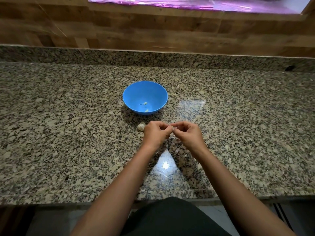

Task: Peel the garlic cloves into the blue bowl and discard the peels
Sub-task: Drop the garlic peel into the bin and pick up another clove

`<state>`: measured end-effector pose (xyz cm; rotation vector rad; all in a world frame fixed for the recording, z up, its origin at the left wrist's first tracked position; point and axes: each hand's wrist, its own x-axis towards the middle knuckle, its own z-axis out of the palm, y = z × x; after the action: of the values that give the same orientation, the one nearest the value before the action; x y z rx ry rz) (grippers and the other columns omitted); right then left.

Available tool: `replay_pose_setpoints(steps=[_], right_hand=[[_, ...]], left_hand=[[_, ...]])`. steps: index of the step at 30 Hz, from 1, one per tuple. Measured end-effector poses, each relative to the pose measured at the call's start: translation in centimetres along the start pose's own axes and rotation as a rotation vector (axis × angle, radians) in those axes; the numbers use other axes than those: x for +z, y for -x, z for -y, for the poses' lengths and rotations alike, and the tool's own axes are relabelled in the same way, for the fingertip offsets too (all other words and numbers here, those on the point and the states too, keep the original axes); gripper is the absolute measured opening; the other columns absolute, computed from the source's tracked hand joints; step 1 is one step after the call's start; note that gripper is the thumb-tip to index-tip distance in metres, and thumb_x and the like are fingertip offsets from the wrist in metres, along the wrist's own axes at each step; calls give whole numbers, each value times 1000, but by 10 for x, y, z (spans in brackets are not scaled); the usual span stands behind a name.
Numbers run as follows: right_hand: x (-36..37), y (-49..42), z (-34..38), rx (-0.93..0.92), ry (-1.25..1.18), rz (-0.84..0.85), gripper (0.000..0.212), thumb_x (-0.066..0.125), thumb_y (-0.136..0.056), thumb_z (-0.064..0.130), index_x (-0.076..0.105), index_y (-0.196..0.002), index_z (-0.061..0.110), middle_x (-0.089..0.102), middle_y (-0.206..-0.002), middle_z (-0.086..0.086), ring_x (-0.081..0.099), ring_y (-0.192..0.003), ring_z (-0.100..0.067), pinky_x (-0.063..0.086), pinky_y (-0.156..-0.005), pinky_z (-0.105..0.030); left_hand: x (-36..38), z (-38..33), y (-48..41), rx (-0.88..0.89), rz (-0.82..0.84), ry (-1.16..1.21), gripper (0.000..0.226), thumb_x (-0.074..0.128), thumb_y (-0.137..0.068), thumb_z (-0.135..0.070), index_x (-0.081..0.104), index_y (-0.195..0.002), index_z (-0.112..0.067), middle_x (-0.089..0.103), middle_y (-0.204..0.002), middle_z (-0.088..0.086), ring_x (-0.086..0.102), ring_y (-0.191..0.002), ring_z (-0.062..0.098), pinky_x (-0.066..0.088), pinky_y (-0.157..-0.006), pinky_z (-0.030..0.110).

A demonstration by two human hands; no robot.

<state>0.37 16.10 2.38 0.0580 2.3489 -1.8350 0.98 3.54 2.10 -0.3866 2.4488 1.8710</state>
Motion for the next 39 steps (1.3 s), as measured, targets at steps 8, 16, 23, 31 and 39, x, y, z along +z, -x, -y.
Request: replay_pose_setpoints(steps=[8,16,23,31,39], right_hand=[[-6,-2,3,275,-511,57,9,61,-84,-2,64,-91,2,65,-86,-9,58,-67,-15,52,-62,-23],[-8,-3,2,409,-686,87,10,55,-86,-5,60,-93,0,65,-78,-10,58,-65,-16,51,-63,-24],[-7,-3,1,400,-709,135,15,55,-86,-4,63,-99,-3,66,-86,-14,62,-72,-19,55,-69,-26],[-7,-4,0,344,-695,155,20,54,-87,-5,64,-104,-5,68,-86,-14,63,-72,-19,56,-69,-26],[-5,-34,-4,127,195,-70,28,60,-86,1,49,-109,13,62,-92,-8,62,-71,-16,52,-54,-23]], left_hand=[[-7,9,-4,-35,-33,-124,3,67,-84,-14,67,-87,-12,69,-85,5,62,-70,13,54,-68,28],[-8,4,0,-10,89,97,15,70,-83,-16,69,-97,-13,70,-91,2,65,-86,14,55,-80,28],[-6,3,3,48,62,121,10,74,-77,-8,69,-82,-14,71,-86,3,67,-85,14,55,-80,26],[-4,5,2,12,24,179,3,68,-83,-10,67,-83,-13,66,-77,0,60,-67,6,51,-64,18],[-12,21,-2,71,-47,-199,16,65,-87,-14,68,-103,-11,65,-96,-1,59,-88,10,47,-78,18]])
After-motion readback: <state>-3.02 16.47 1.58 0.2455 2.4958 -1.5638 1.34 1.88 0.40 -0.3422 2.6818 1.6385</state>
